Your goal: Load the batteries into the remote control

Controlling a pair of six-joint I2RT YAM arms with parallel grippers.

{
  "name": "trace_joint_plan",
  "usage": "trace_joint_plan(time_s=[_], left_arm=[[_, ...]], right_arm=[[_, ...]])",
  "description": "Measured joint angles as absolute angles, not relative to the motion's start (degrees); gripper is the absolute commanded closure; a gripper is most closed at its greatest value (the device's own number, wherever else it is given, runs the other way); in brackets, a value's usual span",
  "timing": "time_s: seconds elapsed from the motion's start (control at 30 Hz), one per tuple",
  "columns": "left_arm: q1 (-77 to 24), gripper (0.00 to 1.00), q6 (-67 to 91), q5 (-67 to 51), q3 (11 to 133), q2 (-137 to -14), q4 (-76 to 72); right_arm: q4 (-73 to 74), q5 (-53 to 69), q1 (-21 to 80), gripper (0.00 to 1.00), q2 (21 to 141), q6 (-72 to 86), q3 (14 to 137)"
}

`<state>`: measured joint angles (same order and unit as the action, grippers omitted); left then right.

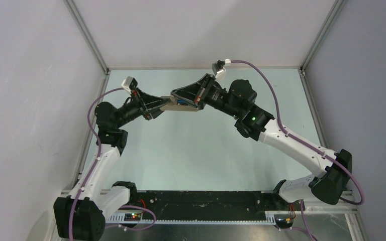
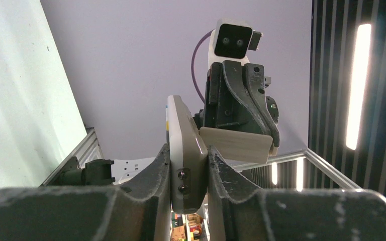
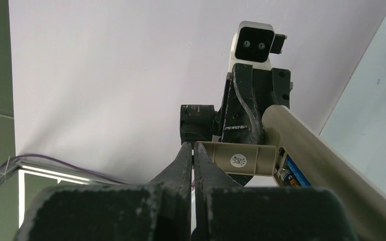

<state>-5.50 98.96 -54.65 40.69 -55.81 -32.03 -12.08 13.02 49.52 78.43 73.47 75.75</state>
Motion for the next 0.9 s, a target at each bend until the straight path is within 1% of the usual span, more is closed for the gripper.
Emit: trace_joint_plan(time_s=[0.9], left_arm=[[-5.5,1.0,98.94,-54.65,40.27,-55.81,-30.85]], right_arm=[[-16.67,13.82,48.71,1.0,77.89,75.68,71.7]])
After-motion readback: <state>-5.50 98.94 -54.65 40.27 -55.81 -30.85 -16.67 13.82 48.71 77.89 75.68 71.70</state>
